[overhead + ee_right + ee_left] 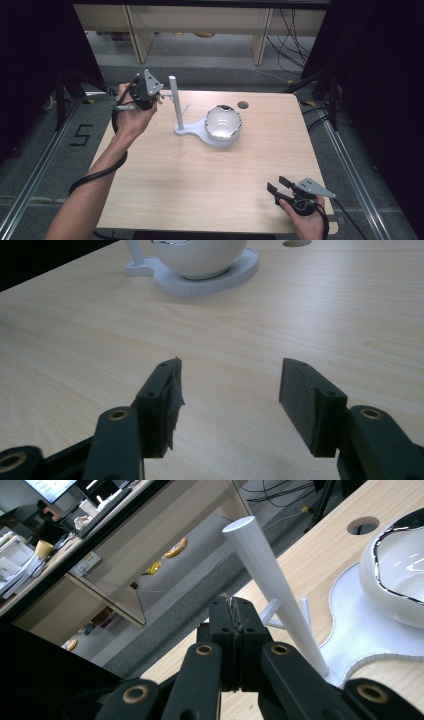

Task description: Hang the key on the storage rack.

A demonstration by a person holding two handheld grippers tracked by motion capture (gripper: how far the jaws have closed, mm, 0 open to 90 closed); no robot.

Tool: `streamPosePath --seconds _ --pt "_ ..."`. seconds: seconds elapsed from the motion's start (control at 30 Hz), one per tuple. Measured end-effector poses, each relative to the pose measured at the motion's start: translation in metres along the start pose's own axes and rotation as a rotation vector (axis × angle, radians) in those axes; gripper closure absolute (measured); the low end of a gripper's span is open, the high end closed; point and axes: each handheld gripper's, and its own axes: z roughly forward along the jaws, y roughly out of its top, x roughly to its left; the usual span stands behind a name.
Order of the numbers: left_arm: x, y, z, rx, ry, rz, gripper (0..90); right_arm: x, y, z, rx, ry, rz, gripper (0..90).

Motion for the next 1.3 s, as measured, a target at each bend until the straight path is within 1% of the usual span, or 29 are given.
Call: streamPosePath --seconds 0.03,0.07,0.1,0.3,0.47,0.5,0.57,0.6,0.63,0.67,0.7,0.73,0.77,0.8,0.83,0.9,1.03,1.07,1.1,1.13,1.17,1.23,1.3 --pt "0.0 0.0 -0.001 0.0 -0.005 0.002 88.7 -0.003 0.0 0.001 -0.006 -0.007 -0.041 43.3" --pt "-0.001 0.001 -0.001 -0.002 -0.009 -0.004 88.7 -0.001 0.0 0.001 0.003 -0.016 -0.011 43.3" --pt "-0.001 0.001 -0.002 -0.003 -0.012 0.0 88.7 -0.002 0.001 0.002 -0.007 -0.028 -0.048 43.3" --pt "-0.005 0.005 -0.003 -0.01 -0.026 0.013 88.7 -0.002 0.0 0.002 -0.004 -0.025 -0.037 43.3" --pt "-0.007 0.007 -0.002 -0.016 -0.03 0.02 88.6 -0.003 0.0 0.002 -0.001 -0.024 -0.045 43.3" --pt "-0.007 0.008 -0.002 -0.015 -0.032 0.025 88.6 0.0 0.0 0.002 -0.001 -0.023 -0.011 43.3" --pt "-0.007 0.008 -0.001 -0.016 -0.036 0.025 88.6 -0.003 0.0 0.002 -0.002 -0.025 -0.046 43.3" --pt "-0.007 0.008 0.0 -0.018 -0.036 0.026 88.6 -0.003 0.0 0.002 -0.002 -0.025 -0.046 43.3" --pt "-0.007 0.008 0.0 -0.018 -0.036 0.027 88.6 0.0 0.0 0.002 -0.001 -0.021 -0.012 43.3" --pt "-0.007 0.008 0.001 -0.021 -0.037 0.026 88.6 -0.003 0.0 0.001 -0.004 -0.019 -0.05 43.3" --pt "-0.007 0.008 0.001 -0.023 -0.036 0.026 88.6 0.001 0.0 0.001 -0.001 -0.008 0.004 43.3" --pt "-0.007 0.008 0.001 -0.023 -0.035 0.027 88.5 0.002 -0.001 0.001 -0.006 -0.004 0.017 43.3" --pt "-0.008 0.008 0.002 -0.025 -0.036 0.027 88.6 0.001 -0.001 0.002 -0.008 -0.001 0.006 43.3" --pt "-0.008 0.007 0.003 -0.025 -0.04 0.03 88.5 -0.001 -0.001 0.003 -0.007 -0.012 -0.026 43.3" --pt "-0.008 0.007 0.003 -0.026 -0.039 0.03 88.5 -0.002 0.0 0.002 0.0 -0.003 -0.036 43.3" --pt "-0.009 0.007 0.004 -0.03 -0.036 0.036 88.5 -0.002 0.0 0.002 -0.006 0.006 -0.03 43.3" --pt "-0.008 0.006 0.007 -0.033 -0.029 0.029 88.5 -0.002 0.0 0.002 -0.007 0.005 -0.029 43.3" --pt "-0.008 0.006 0.007 -0.028 -0.031 0.034 88.5 -0.001 0.0 0.002 -0.003 0.007 -0.024 43.3" --pt "-0.008 0.006 0.008 -0.032 -0.031 0.026 88.4 -0.002 0.0 0.002 -0.005 0.005 -0.036 43.3" --pt "-0.008 0.006 0.009 -0.036 -0.031 0.022 88.4 -0.001 -0.001 0.002 -0.002 0.01 -0.024 43.3" --pt "-0.008 0.006 0.009 -0.035 -0.031 0.021 88.4 -0.003 0.0 0.002 0.001 -0.005 -0.052 43.3" --pt "-0.008 0.007 0.01 -0.037 -0.032 0.019 88.2 -0.001 -0.001 0.004 -0.004 -0.007 -0.031 43.2" --pt "-0.007 0.008 0.011 -0.031 -0.032 0.025 88.2 -0.002 -0.001 0.004 -0.007 -0.009 -0.038 43.2"
